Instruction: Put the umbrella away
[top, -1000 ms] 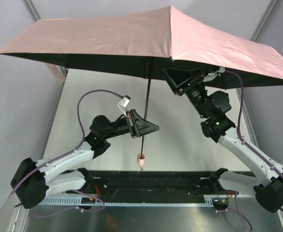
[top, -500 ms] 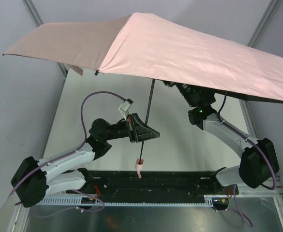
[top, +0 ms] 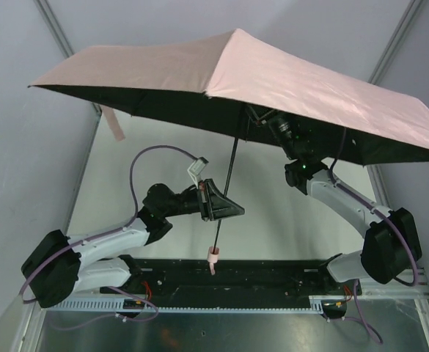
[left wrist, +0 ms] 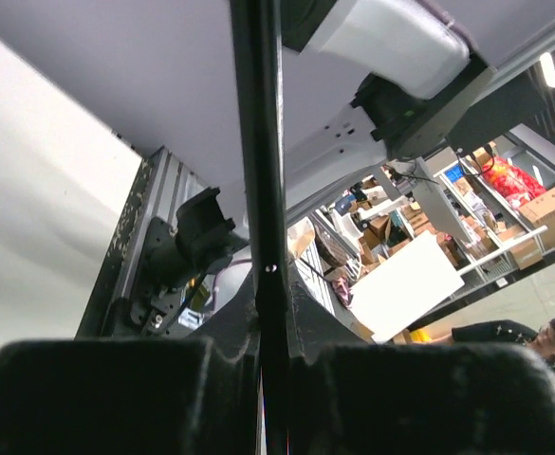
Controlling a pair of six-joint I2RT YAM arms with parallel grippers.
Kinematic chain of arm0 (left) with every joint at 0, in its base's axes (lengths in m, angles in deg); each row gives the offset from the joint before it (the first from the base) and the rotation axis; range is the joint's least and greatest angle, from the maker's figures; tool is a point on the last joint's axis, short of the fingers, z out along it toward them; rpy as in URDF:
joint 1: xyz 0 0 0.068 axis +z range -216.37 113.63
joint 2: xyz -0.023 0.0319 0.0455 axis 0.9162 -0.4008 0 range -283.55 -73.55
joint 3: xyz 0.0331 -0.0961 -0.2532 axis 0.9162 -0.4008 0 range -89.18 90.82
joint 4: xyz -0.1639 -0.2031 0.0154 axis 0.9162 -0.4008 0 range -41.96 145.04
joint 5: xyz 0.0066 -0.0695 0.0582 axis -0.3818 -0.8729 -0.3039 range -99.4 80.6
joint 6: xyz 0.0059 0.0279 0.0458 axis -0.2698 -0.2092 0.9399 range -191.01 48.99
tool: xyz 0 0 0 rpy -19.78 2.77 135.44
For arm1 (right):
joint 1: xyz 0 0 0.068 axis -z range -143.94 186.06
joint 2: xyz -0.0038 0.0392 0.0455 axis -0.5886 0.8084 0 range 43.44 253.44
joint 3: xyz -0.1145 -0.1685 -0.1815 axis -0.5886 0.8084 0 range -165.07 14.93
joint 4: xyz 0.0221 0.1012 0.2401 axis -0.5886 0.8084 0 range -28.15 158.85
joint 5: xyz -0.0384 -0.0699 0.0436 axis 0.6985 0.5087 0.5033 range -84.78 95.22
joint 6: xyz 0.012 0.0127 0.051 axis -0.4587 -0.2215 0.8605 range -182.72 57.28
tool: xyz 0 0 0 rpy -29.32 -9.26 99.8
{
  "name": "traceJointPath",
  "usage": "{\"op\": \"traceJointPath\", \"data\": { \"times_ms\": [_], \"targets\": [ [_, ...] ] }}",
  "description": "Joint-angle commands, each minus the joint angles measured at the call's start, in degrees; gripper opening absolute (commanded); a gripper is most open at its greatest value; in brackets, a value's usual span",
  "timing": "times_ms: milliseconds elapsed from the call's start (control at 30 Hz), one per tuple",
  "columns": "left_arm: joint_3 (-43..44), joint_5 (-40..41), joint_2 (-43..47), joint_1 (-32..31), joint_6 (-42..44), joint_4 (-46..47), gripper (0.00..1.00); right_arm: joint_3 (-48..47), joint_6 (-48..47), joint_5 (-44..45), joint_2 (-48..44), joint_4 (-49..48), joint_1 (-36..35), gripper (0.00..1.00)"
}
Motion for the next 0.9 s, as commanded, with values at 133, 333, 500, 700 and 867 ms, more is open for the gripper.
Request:
{"op": "traceJointPath", "data": {
  "times_ms": [133, 333, 500, 700, 867],
  "targets": [
    [-2.2, 1.8, 1.1, -1.8, 1.9, 5.1, 0.0, -7.8, -7.2, 5.6, 1.3, 7.5, -1.3, 0.73],
    [-3.2, 2.3, 1.8, -1.8, 1.8, 5.1, 0.0, -7.9, -10.2, 10.9, 1.2, 11.9, -1.3, 0.66],
    [-2.6, 2.6, 1.7, -1.8, 1.9, 5.1, 0.0, -8.3, -9.1, 12.5, 1.0, 18.9, 0.5, 0.71],
    [-2.0, 2.5, 0.7, -1.8, 1.9, 5.1, 0.0, -8.4, -5.8, 11.1, 2.4, 21.4, 3.1, 0.59],
    [-1.7, 2.3, -1.0, -1.9, 1.2, 5.1, 0.0, -8.4, -4.7, 5.4, 5.2, 14.5, 4.4, 0.52]
  ]
}}
